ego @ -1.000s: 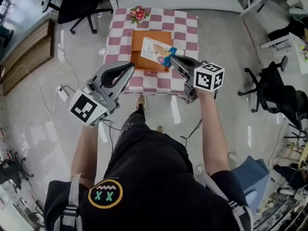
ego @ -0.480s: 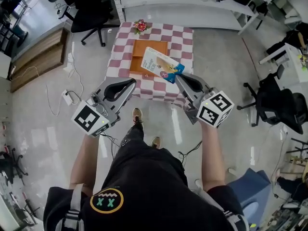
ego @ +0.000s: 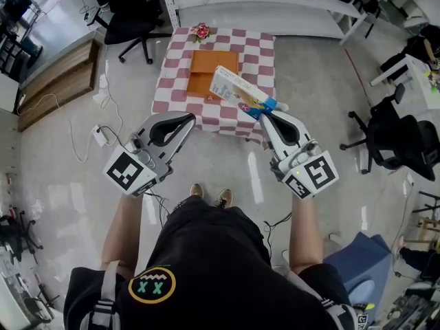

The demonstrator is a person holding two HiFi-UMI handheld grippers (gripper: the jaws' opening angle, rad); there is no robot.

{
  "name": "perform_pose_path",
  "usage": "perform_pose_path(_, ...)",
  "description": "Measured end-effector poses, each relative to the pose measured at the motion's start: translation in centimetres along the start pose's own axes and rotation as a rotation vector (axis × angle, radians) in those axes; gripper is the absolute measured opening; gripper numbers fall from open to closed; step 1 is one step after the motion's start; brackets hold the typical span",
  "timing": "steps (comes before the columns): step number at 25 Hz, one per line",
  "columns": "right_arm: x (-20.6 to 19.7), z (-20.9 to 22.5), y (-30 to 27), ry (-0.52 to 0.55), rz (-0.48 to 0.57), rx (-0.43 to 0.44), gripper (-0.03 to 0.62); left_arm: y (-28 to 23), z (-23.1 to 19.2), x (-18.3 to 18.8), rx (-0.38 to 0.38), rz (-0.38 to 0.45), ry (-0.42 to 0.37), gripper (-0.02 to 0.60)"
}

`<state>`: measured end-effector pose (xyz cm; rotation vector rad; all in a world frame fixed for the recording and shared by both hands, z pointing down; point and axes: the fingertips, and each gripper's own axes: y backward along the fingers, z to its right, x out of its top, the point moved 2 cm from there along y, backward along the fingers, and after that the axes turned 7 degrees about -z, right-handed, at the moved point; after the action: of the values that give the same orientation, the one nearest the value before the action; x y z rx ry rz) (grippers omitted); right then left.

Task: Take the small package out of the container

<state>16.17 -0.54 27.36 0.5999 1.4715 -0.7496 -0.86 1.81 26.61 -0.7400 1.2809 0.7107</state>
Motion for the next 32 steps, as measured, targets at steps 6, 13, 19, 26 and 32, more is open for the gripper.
perform_pose_path(6,0.7,-2.5,-0.3,0.106,0.015,-0.047,0.021,1.0,-0.4,1.0,-0.01,0.019,0.038,0.018)
perform_pose_path(13,1.2,-4.7,-2.4,0.178,0.025,-0.085,0.021,3.8,-2.4,-0.1,-0.009,0.019,0.005,0.02)
perform_pose_path(19,1.3,-5.9,-4.4,0.232,0.011,-0.095,0.021,5.0,-4.2,-0.3,-0.007,0.031,0.01,0.018)
perform_pose_path(26,1.2,-6.4,-5.3,0.243,0.004,-0.105,0.021,5.4,-5.1,-0.8,-0.017,0.034,-0.003,0.019)
perform_pose_path(32,1.0,-6.6,-5.7,0.24,-0.004,-0.105,0.021,5.5,-5.1,-0.1,-0.016,0.036,0.046,0.018)
